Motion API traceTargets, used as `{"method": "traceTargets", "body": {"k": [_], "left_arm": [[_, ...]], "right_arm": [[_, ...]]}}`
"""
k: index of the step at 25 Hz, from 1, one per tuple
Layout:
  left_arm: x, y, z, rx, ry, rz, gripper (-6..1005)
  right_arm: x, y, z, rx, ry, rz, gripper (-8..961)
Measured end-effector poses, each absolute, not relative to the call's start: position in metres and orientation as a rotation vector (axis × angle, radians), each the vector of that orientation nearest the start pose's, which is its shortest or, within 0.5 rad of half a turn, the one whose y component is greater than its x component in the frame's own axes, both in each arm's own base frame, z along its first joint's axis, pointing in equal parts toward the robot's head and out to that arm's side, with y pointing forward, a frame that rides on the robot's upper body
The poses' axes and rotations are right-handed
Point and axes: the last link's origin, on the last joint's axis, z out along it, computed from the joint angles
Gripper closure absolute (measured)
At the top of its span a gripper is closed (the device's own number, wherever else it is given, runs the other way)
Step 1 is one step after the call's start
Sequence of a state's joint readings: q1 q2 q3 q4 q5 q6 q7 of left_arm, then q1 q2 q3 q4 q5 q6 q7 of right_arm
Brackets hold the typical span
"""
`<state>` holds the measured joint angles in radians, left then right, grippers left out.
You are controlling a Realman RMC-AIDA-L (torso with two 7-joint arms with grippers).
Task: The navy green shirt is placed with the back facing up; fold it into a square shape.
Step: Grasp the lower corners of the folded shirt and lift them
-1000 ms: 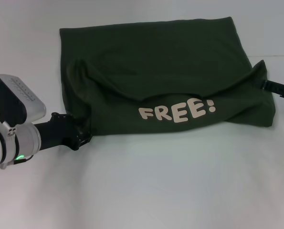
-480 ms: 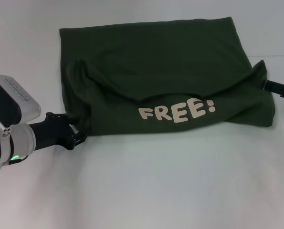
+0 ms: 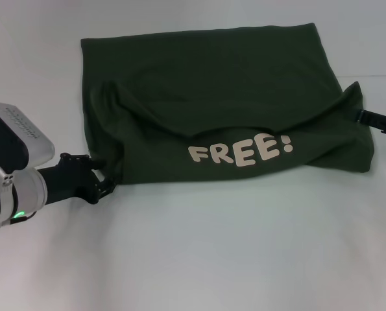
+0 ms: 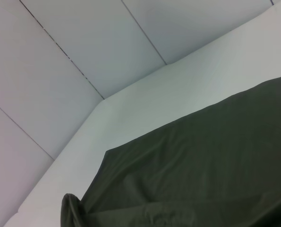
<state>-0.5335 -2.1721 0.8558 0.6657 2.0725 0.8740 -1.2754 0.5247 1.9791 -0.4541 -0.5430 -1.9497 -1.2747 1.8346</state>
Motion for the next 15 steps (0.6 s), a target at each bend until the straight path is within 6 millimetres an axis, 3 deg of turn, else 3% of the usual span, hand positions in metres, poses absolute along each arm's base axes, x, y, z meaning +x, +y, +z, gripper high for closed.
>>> {"method": "traceTargets", "body": {"k": [15], "left_arm": [[-0.2903,0.3767,-0.0444,-2.433,-0.488,-0.126,559]], "right_arm": [[0.3296,0.3642,0.0624,-2.03,1.357,0.838,371]]}}
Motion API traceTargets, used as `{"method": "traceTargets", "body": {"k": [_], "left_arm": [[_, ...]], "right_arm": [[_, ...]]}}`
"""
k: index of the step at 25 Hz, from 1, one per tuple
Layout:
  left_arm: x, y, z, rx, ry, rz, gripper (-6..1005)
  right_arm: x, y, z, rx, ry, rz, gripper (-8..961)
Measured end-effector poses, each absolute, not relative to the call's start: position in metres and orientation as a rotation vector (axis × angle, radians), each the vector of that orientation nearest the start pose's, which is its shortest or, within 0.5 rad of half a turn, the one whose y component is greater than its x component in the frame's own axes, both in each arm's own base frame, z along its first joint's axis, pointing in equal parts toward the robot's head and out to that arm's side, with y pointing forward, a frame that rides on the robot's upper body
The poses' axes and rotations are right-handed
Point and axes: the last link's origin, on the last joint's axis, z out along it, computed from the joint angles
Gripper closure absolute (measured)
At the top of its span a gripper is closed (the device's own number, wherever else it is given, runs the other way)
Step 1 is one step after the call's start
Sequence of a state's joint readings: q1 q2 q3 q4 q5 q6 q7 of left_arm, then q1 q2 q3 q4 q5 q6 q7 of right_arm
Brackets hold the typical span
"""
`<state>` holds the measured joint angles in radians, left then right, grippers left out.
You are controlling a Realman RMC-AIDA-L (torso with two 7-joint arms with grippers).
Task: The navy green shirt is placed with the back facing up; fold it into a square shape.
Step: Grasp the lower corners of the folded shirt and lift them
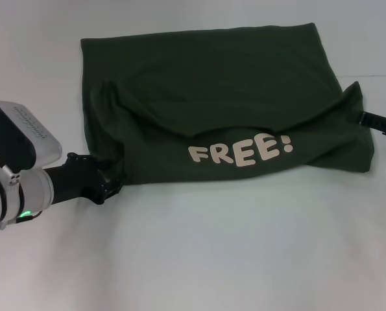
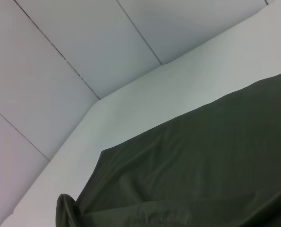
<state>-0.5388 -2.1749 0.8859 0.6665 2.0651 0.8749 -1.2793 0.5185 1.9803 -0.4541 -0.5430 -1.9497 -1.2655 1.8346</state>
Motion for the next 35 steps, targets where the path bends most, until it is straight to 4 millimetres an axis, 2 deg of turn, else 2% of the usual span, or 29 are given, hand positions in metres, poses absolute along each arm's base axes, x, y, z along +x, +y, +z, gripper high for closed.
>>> {"method": "traceTargets", "body": {"k": [15,25,35], "left_arm": [[-0.2881,0.3787,-0.0443,-2.441,-0.475,-0.118,557],[-0.2903,0.3791,-0.0417,-2.45,-0.482,-0.078,956],[-0.2874,0.3793,-0.0392,-2.456,-0.486,-0.098,955]], "right_arm": [[0.3306,0.3639,0.0626,-2.026,1.358,0.836,371],[0.3307,0.3638,0.0626,-2.027,1.355,0.834,372],[0.3315,0.3633,0.063,-2.026,1.352,0.833,372]]}}
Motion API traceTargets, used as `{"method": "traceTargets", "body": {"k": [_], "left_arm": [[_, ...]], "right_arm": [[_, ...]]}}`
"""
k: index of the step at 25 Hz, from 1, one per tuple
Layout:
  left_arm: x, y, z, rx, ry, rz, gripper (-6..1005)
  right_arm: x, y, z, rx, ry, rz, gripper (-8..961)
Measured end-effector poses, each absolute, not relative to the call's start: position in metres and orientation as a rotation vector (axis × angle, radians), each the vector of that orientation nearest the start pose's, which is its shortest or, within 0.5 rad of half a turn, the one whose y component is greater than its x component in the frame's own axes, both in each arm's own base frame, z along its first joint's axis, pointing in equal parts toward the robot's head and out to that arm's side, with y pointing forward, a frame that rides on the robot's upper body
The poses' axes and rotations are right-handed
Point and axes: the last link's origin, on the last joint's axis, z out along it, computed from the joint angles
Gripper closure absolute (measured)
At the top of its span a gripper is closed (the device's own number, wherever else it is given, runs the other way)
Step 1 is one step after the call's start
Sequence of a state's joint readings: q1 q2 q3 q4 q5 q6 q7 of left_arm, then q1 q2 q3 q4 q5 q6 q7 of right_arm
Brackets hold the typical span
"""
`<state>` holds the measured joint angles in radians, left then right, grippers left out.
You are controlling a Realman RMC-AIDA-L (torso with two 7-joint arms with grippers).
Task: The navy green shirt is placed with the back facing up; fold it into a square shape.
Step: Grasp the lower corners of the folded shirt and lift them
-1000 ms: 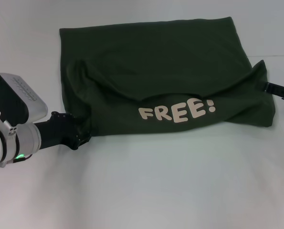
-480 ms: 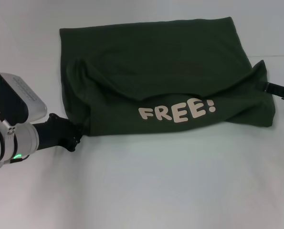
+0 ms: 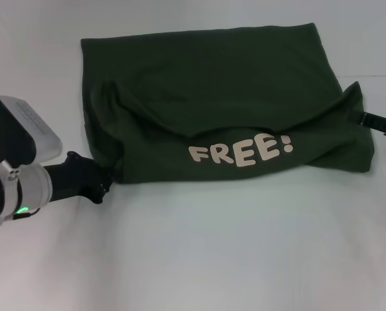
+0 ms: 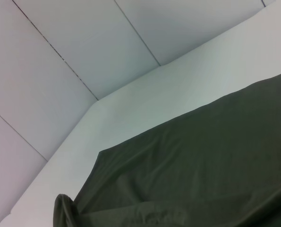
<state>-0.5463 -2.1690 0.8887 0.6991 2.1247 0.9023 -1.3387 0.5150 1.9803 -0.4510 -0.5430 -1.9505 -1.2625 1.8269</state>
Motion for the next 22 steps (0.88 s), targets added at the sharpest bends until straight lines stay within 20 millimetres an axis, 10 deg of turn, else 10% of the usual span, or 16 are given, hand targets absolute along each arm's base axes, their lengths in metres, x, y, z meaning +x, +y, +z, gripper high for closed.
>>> {"method": "traceTargets", "body": {"k": [22], "left_arm": [[-0.295,0.374,-0.025,-2.41,-0.547,-0.135,901]], "right_arm": [[0.336,0.358,0.064,-2.025,1.358,0.823,372]]}}
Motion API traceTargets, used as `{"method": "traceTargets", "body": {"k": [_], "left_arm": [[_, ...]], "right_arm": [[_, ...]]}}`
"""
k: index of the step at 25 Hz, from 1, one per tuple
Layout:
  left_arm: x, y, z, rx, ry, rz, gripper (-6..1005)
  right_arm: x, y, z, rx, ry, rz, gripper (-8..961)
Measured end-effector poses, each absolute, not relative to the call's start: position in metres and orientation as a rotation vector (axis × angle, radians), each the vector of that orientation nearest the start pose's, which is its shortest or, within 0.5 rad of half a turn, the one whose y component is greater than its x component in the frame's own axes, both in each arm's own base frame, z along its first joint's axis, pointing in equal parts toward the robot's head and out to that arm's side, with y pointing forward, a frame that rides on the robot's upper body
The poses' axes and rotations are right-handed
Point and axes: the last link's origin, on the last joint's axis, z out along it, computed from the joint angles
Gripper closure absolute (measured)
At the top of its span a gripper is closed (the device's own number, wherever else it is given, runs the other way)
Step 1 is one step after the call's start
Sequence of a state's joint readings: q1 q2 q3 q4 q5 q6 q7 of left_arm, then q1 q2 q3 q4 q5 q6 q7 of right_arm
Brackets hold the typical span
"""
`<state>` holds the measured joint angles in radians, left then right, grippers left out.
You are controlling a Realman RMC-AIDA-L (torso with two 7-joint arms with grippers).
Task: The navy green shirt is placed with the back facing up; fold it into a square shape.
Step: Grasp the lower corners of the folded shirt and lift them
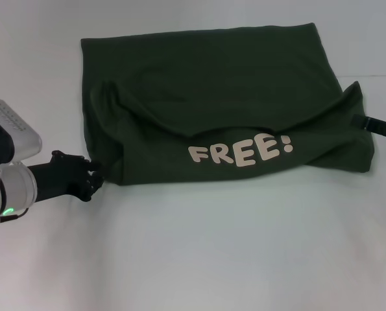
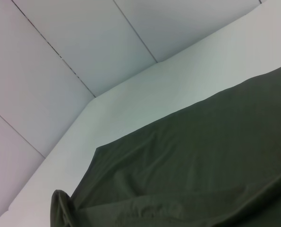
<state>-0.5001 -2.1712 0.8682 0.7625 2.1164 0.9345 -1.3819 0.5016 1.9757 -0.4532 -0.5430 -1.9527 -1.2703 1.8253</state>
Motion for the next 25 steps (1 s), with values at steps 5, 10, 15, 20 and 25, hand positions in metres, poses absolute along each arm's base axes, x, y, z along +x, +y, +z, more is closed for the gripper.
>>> {"method": "traceTargets", "body": {"k": [5,10,15,20,25], "left_arm": [[-0.2939,0.3738,-0.0263,-2.411,-0.546,-0.135,830],[-0.2942,0.3763,-0.0285,-2.402,-0.539,-0.114,729],[-0.2956,0.3778,-0.0291,-2.388,-0.532,-0.095,474],[-0.2971,0.3789,-0.031,-2.379,-0.529,-0.074,262],[-0.2976,0.3786,-0.0351,-2.382,-0.526,-0.058,228]], "right_arm": [[0.336,0.3586,0.0647,-2.023,1.358,0.828,373],[0.336,0.3586,0.0641,-2.021,1.359,0.828,373],[0.336,0.3587,0.0638,-2.019,1.36,0.829,373],[0.3362,0.3588,0.0631,-2.016,1.362,0.828,373],[0.3362,0.359,0.0631,-2.015,1.361,0.827,373]]}}
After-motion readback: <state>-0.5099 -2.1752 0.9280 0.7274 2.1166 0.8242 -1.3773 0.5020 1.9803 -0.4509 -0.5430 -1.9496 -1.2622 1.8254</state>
